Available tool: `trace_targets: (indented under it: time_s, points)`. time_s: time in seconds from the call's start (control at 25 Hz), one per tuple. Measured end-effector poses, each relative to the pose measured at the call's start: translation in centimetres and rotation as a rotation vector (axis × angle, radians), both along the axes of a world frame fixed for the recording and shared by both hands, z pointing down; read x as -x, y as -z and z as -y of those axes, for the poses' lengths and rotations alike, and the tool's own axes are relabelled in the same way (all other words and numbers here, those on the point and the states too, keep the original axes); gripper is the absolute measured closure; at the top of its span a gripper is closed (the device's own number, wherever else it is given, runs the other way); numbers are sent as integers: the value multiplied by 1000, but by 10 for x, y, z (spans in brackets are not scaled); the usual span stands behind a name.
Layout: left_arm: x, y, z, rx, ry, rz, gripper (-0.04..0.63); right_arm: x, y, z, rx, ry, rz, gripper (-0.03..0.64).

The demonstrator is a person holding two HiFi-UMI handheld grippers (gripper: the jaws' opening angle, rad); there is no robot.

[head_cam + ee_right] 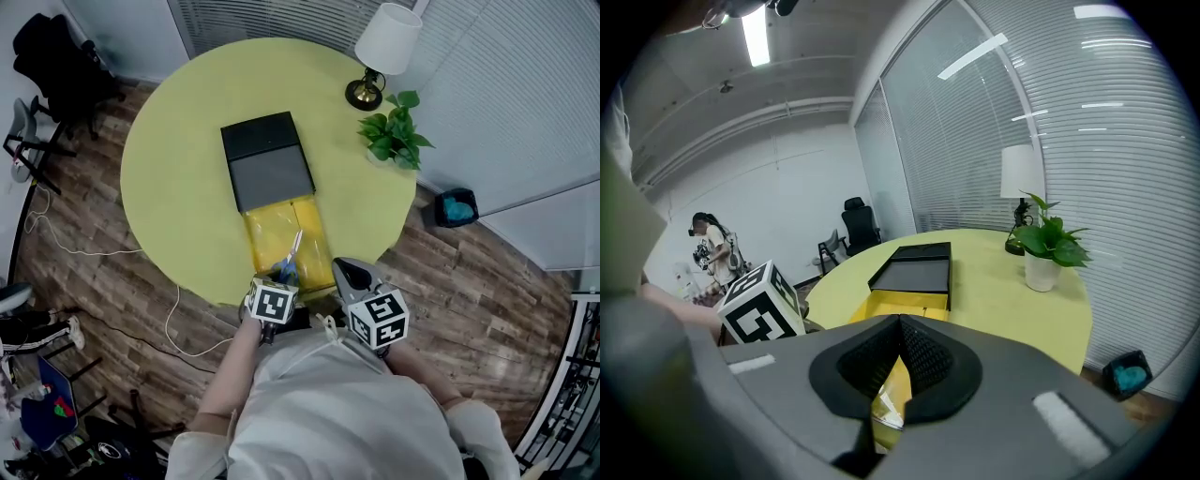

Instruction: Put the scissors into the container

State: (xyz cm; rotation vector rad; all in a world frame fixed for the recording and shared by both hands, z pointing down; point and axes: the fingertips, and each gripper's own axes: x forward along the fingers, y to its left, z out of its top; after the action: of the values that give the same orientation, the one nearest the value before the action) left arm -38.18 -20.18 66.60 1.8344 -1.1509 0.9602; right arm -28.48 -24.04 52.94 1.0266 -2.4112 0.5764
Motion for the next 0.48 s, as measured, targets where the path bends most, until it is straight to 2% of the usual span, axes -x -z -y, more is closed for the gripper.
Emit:
trace_targets:
  time_s: [0.2,0.36,0.48]
  points:
    - [0,5,2,-16,6,-9,503,-4,0,-2,-2,-4,-7,618]
    - [-2,8,3,-40,28,-48,443,-6,0,-7,-2,0,-15,618]
    - [-3,10,2,-56,34,-49,443,-9,1,-10,-3,2,-19,617]
